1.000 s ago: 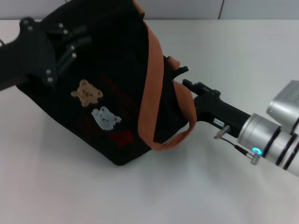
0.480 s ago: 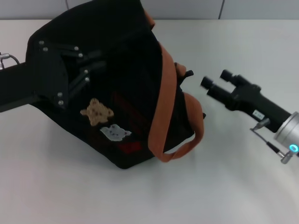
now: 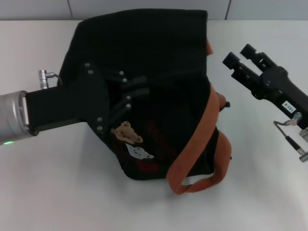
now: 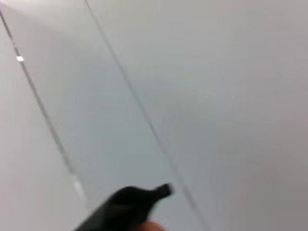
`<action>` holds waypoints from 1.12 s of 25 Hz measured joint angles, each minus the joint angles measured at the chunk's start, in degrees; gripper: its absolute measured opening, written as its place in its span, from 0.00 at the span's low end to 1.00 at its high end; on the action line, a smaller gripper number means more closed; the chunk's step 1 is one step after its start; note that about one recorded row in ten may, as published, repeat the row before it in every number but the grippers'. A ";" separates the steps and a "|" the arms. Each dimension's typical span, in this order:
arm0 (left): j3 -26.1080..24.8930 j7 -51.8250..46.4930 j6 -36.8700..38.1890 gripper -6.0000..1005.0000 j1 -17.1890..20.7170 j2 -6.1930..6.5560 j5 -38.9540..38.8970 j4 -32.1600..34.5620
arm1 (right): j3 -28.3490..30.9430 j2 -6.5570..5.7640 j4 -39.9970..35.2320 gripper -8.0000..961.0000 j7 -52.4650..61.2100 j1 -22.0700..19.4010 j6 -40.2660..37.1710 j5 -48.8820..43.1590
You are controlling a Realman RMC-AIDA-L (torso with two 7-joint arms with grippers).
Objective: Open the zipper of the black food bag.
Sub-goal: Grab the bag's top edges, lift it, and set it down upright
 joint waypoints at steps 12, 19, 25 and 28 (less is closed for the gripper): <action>2.68 1.82 -3.52 0.10 -1.03 -0.24 -0.07 -3.21 | -1.95 0.12 -0.13 0.87 4.34 -0.58 -6.55 -3.37; 3.05 1.96 -3.64 0.10 -1.25 -0.29 -0.14 -3.88 | -2.11 0.37 0.45 0.76 1.64 -0.26 -6.49 -5.89; 3.06 2.32 -3.69 0.10 -0.96 -0.34 -1.21 -4.10 | -2.17 0.45 2.40 0.47 -4.03 -0.61 -6.34 -6.32; 3.08 4.43 -3.11 0.10 -0.74 -0.30 -2.66 -5.49 | -1.82 0.45 3.15 0.47 -5.93 -0.82 -6.41 -6.19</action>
